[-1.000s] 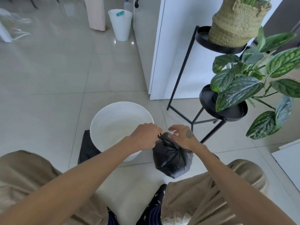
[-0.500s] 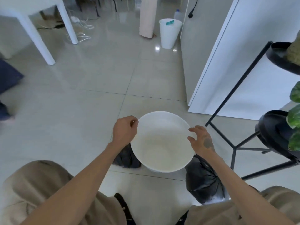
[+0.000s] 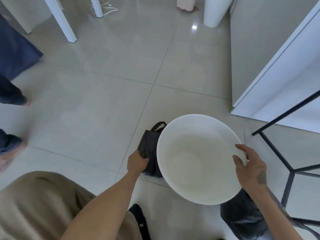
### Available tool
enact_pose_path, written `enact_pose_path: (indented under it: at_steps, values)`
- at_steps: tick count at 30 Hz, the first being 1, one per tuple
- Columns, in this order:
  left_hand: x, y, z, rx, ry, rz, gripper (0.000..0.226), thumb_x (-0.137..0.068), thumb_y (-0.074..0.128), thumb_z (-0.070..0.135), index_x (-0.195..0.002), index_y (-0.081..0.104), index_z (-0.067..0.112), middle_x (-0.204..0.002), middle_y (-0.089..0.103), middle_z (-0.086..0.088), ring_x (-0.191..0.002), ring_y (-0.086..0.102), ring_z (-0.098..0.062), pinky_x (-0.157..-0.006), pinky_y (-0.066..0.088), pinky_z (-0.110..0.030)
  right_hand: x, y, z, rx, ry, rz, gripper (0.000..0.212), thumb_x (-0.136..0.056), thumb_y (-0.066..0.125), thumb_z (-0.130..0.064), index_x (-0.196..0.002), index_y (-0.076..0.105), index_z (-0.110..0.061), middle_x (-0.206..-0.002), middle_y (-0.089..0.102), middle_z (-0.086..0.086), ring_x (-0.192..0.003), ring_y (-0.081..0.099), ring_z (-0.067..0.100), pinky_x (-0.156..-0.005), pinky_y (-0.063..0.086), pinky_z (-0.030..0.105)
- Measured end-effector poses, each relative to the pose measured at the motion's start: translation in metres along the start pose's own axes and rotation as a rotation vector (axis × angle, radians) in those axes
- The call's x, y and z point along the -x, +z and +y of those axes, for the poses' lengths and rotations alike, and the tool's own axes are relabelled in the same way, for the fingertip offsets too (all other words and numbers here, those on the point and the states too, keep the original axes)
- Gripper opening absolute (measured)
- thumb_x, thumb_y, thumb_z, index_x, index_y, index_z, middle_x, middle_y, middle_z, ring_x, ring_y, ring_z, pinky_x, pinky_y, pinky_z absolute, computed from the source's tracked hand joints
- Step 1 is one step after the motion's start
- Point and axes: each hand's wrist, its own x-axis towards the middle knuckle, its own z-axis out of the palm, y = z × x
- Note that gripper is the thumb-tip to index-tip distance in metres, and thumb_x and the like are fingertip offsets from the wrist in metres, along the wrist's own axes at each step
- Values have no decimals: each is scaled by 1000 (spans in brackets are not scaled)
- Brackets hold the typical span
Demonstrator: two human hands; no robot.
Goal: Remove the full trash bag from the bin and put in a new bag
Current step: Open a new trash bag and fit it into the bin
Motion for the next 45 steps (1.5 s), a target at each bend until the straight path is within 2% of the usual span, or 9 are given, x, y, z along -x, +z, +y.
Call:
enact_pose_path:
  at_steps: [6, 12, 19, 24, 29, 35, 39, 42, 45]
  values:
    - [-23, 28, -12, -146, -89, 51, 69, -77, 77, 41, -128, 45, 9, -121, 52, -17, -113, 52, -37, -86, 51, -48, 1, 3, 0, 55, -43, 38, 38, -90, 64, 0, -128, 62, -8, -132, 63, 15, -119, 58, 38, -103, 46, 49]
    - [-28, 33, -13, -384, -116, 78, 56, -81, 71, 29, -126, 43, 11, -124, 55, -13, -114, 52, -30, -86, 46, -40, 2, 3, 2, 112, -41, 20, 44, -89, 67, 0, -132, 62, -8, -141, 58, 16, -126, 56, 39, -105, 43, 46]
    - [-19, -3, -8, -24, -222, 11, 5, -77, 61, 6, -76, 56, 7, -81, 62, -10, -65, 59, -22, -51, 50, -28, 4, -4, 1, 175, -38, -75, 58, -86, 65, 8, -140, 56, -11, -149, 51, 14, -131, 51, 41, -108, 39, 49]
    - [8, -49, 21, 136, -96, 68, 15, -77, 56, 4, -92, 56, 5, -94, 64, -12, -70, 54, -19, -49, 40, -25, 17, -9, -7, 186, 14, -142, 66, -87, 57, 12, -146, 48, -16, -156, 42, 8, -136, 46, 39, -113, 37, 52]
    - [47, -114, 73, 238, 117, 230, 27, -79, 55, -2, -106, 55, 3, -94, 58, -9, -87, 58, -30, -68, 49, -35, 31, -8, -7, 267, -22, -170, 66, -86, 57, 8, -147, 46, -16, -156, 42, 8, -132, 48, 37, -110, 39, 52]
    - [103, -198, 129, 428, 413, 250, 35, -76, 66, -6, -105, 55, 10, -94, 64, -5, -92, 64, -27, -74, 56, -37, 30, -5, -8, 466, -106, -151, 52, -92, 64, -26, -142, 51, -17, -159, 36, 10, -144, 35, 37, -117, 31, 54]
    - [159, -227, 167, 659, 564, 24, 57, -73, 76, -11, -117, 59, 22, -107, 73, 2, -95, 70, -17, -79, 58, -36, 30, -22, -62, 37, -155, -76, 51, -94, 62, -40, -139, 55, -14, -152, 46, 9, -139, 43, 28, -110, 36, 40]
    - [189, -218, 186, 782, 607, -206, 65, -70, 77, -18, -118, 62, 22, -107, 77, 2, -94, 74, -19, -76, 61, -34, 34, -41, -113, -444, 43, -300, 62, -90, 56, -60, -140, 52, -24, -141, 56, -2, -124, 57, 17, -102, 45, 33]
    - [202, -195, 196, 811, 589, -376, 66, -69, 76, -18, -122, 61, 17, -112, 76, -4, -100, 73, -24, -79, 60, -34, 34, -49, -137, -877, 157, -566, 68, -85, 42, -76, -130, 61, -29, -137, 62, -1, -122, 62, 21, -110, 45, 45]
